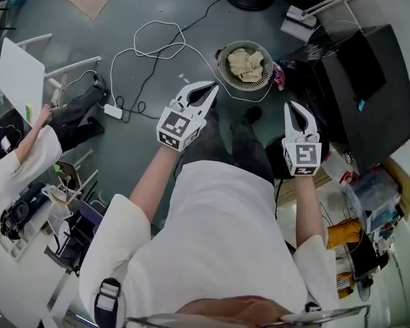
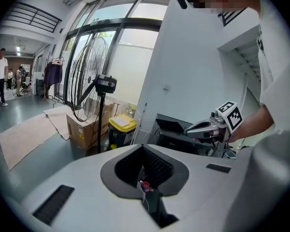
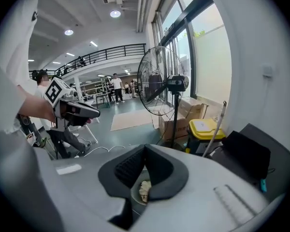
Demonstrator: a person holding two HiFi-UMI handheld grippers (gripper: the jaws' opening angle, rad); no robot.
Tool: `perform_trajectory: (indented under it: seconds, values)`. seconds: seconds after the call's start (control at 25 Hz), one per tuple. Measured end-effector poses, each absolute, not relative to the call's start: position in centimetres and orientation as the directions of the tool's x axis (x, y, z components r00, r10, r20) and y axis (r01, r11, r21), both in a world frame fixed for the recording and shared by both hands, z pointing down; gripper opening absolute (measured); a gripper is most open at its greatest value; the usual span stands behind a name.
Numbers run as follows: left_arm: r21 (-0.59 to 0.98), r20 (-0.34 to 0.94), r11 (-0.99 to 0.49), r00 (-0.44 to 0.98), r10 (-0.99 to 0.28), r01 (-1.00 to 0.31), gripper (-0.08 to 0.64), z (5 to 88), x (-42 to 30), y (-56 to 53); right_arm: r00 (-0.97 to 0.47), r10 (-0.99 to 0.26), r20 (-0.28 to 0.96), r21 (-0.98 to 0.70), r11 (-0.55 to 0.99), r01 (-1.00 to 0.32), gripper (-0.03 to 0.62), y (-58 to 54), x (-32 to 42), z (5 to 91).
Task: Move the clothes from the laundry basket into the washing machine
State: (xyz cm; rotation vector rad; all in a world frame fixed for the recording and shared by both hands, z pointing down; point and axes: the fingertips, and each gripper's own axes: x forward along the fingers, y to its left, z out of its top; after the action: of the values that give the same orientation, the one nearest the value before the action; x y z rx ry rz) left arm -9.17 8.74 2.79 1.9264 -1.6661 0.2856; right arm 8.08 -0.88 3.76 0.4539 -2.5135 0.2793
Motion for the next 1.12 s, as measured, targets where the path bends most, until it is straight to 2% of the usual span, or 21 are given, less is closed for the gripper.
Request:
perform_trajectory:
  seconds: [0.68, 0.92, 1.12]
  values:
    - [0.329, 0.578, -0.156, 0.329, -0.747, -0.931, 0.006, 17.8, -13.9, 8.3, -0.717, -0.262, 0.645, -0.151, 0.877, -0.456, 0.011, -1.4, 0.6, 20.1]
    - [0.335, 0.58, -0.198, 0.367, -0.727, -0.921, 0.006, 21.6, -12.5, 8.3, -0.711, -0.231, 0.665, -0.175, 0.876, -0.449, 0.011, -0.2, -0.7, 26.2]
    - [0.325, 0.593, -0.164, 0.336, -0.732, -0.931, 0.005, 25.7, -12.6, 7.8, -0.71, -0.182, 0.68, -0.177, 0.899, -0.4, 0.011, -0.2, -0.9, 30.6]
